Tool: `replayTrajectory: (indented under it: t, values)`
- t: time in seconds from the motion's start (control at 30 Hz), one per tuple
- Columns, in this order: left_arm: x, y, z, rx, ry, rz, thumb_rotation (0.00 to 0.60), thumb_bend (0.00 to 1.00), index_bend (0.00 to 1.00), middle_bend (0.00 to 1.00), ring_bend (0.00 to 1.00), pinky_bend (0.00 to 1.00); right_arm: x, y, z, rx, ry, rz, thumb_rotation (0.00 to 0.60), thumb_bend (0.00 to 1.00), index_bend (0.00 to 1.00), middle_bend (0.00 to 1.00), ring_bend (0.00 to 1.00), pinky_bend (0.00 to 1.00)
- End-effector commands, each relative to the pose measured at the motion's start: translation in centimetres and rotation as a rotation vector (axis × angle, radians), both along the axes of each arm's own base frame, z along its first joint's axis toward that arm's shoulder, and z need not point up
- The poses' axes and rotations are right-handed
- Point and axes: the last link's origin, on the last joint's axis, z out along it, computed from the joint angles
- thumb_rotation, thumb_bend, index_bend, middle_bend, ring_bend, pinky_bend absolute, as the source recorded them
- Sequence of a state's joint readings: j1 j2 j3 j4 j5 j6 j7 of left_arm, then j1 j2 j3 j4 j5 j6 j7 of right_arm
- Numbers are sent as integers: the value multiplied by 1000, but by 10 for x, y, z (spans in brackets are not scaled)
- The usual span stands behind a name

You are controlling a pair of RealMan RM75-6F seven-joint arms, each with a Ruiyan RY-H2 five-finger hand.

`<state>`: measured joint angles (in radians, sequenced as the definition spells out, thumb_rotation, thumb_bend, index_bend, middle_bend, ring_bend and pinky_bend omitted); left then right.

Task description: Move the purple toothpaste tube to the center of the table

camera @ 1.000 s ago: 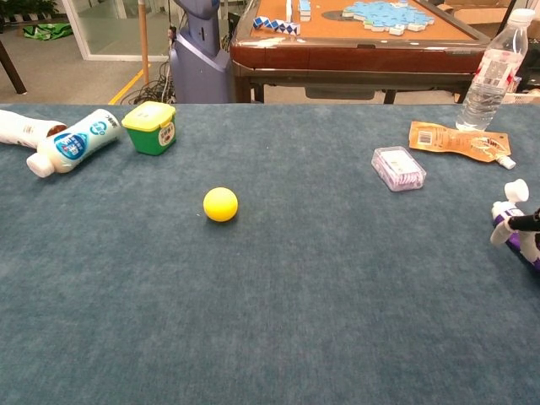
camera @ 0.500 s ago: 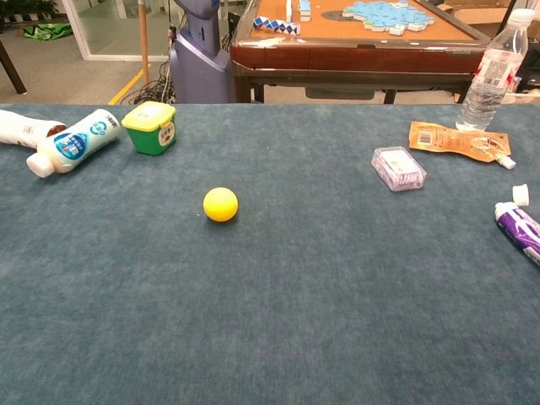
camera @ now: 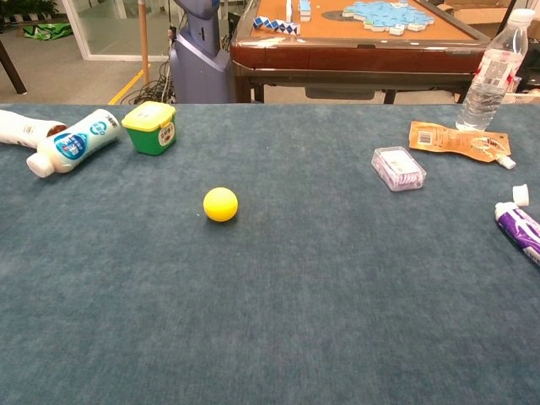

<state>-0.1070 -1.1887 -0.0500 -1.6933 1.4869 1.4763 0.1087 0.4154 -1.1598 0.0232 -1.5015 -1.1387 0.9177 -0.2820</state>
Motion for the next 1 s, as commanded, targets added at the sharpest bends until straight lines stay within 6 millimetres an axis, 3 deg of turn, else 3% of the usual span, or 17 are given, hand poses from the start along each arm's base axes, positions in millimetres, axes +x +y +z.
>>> replayTrajectory:
  t: [0.03,0.37,0.7,1.0]
  values:
    - [0,0,1,4,3,0,600,45,0,0,0,84,6,-14,-9,19,-33,-4,600,283,149,306,267,200]
    - [0,-3,5,17,5,-3,600,45,0,0,0,84,29,-23,-30,106,-190,8,600,300,40,226,249,196]
    - [-1,-4,5,11,6,2,600,45,0,0,0,84,44,-4,-40,195,-247,47,600,301,39,226,248,196]
    - [0,-4,4,11,2,-6,600,45,0,0,0,84,45,-3,-14,58,-154,161,600,301,59,285,249,196]
